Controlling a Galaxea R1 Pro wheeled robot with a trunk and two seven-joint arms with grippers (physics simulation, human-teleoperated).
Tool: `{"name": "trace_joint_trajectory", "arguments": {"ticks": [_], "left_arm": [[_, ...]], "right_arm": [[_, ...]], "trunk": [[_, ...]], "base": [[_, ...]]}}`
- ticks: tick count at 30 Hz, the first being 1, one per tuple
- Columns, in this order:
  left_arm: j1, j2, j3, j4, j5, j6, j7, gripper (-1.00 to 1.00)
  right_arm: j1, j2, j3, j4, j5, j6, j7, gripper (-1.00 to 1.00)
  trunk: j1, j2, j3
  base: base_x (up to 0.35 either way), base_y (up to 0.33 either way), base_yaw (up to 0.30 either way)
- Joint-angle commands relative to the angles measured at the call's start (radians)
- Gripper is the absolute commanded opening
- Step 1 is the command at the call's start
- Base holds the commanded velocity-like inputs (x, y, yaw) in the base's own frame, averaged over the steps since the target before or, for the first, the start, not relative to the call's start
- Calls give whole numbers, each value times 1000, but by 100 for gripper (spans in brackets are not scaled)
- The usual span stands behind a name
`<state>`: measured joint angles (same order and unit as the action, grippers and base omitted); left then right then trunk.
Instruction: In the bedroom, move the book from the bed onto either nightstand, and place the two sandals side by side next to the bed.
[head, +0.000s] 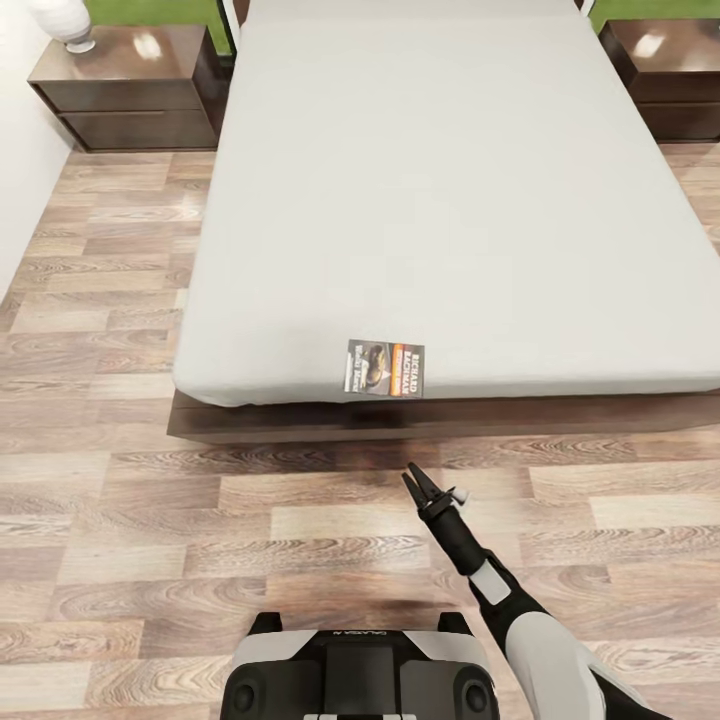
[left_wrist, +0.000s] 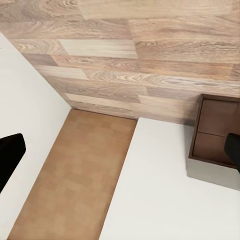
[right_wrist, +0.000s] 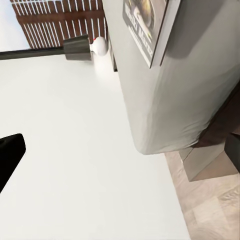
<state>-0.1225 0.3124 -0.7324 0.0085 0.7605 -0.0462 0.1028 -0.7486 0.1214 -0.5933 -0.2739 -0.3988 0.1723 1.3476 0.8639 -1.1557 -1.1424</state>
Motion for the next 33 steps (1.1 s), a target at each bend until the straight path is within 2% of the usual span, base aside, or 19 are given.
{"name": "trace_joint_trajectory", "arguments": {"ticks": [1, 33], "left_arm": [[0, 0, -8, 1, 7, -3, 1, 100], [0, -1, -10, 2, 7, -1, 4, 100]], "right_arm": [[0, -1, 2, 0, -6, 10, 2, 100], [0, -9, -2, -1, -19, 10, 3, 100]], "trunk": [[0, 0, 0], [0, 0, 0]], "base": [[22, 26, 0], [52, 40, 0]]}}
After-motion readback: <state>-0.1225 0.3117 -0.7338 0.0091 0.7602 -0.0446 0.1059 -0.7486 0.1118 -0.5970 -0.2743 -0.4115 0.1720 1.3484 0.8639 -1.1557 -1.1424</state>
